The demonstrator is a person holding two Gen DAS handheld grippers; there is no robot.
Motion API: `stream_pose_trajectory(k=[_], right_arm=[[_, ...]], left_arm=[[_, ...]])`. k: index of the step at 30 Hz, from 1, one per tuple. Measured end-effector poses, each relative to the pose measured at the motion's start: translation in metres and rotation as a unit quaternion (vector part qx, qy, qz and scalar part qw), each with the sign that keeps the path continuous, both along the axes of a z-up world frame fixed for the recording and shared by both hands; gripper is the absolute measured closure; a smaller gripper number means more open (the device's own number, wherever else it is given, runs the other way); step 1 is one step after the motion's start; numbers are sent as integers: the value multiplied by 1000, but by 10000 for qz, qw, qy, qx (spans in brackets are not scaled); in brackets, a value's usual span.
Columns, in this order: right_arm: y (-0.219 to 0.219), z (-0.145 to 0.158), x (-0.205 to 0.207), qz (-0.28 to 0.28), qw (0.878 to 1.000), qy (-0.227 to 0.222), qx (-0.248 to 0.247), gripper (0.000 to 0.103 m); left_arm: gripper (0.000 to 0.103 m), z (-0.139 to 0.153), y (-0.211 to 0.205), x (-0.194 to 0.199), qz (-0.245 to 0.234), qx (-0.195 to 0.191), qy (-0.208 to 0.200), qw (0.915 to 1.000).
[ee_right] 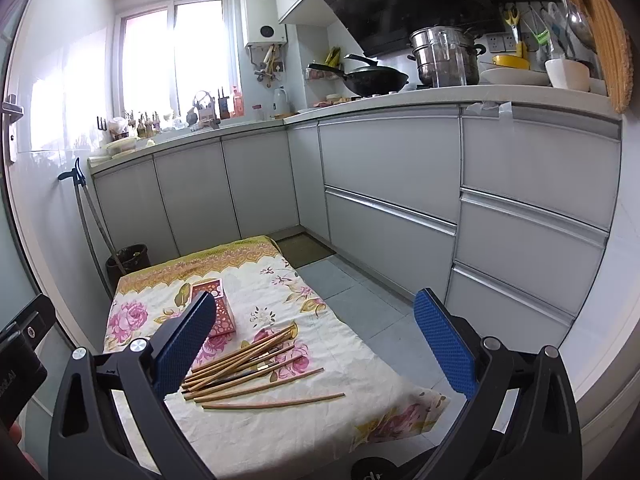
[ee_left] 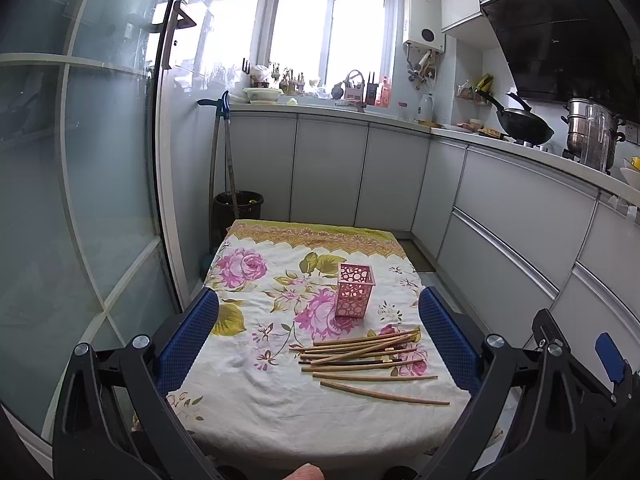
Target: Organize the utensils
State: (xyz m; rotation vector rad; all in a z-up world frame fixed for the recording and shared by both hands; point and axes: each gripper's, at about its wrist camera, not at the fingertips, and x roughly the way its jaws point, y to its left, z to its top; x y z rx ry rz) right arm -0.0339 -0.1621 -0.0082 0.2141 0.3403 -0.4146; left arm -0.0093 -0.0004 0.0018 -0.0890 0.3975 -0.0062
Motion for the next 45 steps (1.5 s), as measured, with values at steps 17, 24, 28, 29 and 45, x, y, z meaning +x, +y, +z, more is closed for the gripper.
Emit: stream_pose_trajectory(k=[17,24,28,29,45], right_arm=[[0,8,-9,3,9998,-189,34,7],[0,7,-8,17,9999,-152,50,7],[0,7,-8,14,9999,-151,44,7],[0,7,-8,18,9999,-149,51,7],[2,4,-4,45,9999,-106,93,7]], left_arm=[[7,-1,4,6,150,41,78,9998],[7,0,4,7,152,43,97,9998],[7,0,4,8,154,44,98,9998],[7,0,4,7,154,33,102,9998],[7,-1,5,8,159,51,104,9998]])
